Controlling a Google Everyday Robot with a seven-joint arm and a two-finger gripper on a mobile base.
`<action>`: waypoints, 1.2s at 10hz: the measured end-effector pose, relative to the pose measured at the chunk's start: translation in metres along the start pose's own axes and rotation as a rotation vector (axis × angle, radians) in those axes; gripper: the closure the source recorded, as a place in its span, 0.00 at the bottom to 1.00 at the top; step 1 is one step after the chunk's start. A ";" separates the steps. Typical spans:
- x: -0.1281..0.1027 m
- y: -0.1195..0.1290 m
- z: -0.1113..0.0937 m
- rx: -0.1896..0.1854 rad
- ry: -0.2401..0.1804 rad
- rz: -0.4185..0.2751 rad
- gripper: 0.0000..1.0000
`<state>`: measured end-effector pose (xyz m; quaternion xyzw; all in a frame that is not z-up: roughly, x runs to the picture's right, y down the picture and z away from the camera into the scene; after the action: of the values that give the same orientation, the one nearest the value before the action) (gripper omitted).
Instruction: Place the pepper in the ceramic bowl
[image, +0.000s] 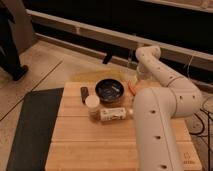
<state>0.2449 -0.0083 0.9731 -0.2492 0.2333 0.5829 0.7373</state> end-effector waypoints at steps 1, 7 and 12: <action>0.002 0.003 0.007 -0.003 0.024 -0.014 0.35; 0.004 0.020 0.044 -0.021 0.134 -0.067 0.38; 0.008 0.022 0.051 -0.053 0.144 -0.050 0.91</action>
<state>0.2278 0.0341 1.0052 -0.3155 0.2642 0.5509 0.7261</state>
